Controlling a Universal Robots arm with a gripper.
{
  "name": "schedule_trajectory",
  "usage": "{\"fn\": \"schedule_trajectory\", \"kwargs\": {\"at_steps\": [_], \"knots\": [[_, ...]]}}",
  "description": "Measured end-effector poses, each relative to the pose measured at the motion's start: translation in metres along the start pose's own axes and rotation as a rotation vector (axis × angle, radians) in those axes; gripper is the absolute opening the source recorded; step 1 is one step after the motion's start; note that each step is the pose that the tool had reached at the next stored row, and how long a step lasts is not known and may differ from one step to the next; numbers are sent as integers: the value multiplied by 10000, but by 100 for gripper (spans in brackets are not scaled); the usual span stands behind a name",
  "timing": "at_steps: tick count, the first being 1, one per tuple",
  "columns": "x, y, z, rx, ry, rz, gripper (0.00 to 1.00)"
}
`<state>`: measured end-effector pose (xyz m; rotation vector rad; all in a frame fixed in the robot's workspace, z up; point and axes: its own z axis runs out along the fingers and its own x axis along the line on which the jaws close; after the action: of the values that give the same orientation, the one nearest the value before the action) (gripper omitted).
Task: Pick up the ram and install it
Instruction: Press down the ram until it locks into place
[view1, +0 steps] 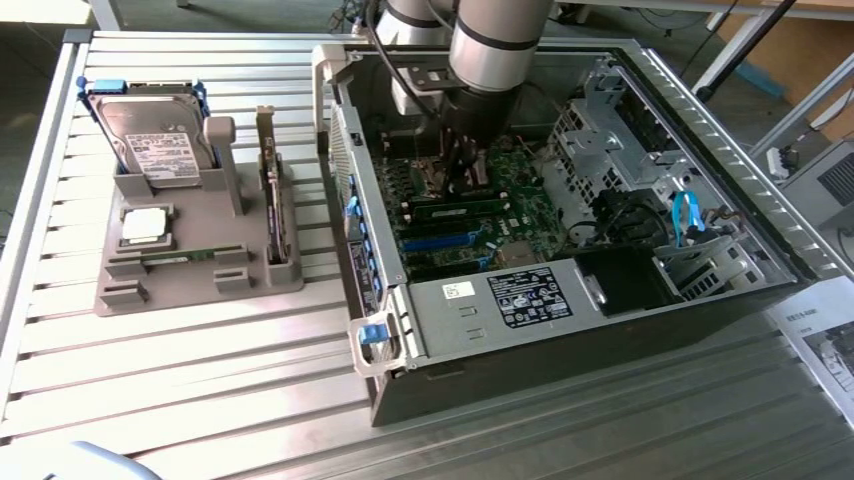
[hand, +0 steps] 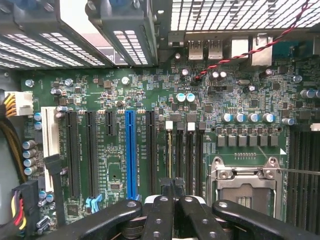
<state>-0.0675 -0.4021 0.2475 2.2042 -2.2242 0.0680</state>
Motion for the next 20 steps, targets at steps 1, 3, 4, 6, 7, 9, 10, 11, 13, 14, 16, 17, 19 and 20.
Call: {"fn": "schedule_trajectory", "kwargs": {"at_steps": [1,3,4,6,7,9,10,11,13,14,16,17,19,20], "knots": [[0,0,-11,0,2,0,10],[1,-1,-19,0,3,-1,10],[1,-1,-19,1,2,-1,10],[1,0,-19,1,3,0,10],[1,0,-19,1,3,0,10],[1,11,-21,-1,5,0,10],[1,23,-21,-1,5,0,10],[2,38,-21,-1,4,0,10],[2,71,-21,0,3,1,10],[2,89,-22,0,3,0,10],[2,131,-23,0,3,-1,10],[2,151,-23,0,3,-1,10],[3,195,-24,0,2,0,10],[3,217,-25,0,3,0,10]]}}
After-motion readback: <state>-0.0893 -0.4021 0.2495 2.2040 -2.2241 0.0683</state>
